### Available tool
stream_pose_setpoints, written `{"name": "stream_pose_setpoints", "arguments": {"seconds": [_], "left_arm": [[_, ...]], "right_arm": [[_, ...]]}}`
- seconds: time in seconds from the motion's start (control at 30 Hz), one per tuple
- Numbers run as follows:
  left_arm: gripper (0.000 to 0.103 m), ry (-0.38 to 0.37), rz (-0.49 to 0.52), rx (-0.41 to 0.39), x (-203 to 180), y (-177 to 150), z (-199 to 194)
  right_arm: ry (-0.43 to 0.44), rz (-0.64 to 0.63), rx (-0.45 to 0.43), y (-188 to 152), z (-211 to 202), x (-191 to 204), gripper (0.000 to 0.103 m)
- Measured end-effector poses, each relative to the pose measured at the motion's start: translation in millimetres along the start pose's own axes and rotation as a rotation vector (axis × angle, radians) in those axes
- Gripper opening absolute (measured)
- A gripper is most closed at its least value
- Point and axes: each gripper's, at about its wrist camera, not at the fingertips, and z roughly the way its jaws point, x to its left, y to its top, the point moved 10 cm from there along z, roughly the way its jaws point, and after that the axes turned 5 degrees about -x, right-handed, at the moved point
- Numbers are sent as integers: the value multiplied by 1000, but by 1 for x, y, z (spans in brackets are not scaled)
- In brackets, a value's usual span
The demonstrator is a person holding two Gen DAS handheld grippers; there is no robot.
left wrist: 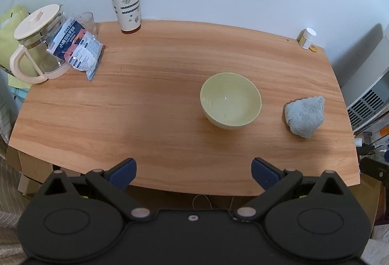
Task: Clean bowl
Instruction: 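Move both tools toward the table, approaching the grey towel and bowl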
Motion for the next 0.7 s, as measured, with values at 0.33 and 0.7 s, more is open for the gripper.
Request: {"name": "stream_pose_setpoints", "arguments": {"seconds": [0.33, 0.7], "left_arm": [[103, 2, -20, 24, 0, -1, 6], [103, 48, -41, 9, 1, 6, 14]], "right_arm": [[-40, -2, 17, -6, 2, -10, 103], [-47, -96, -23, 1, 5, -11, 103]]}}
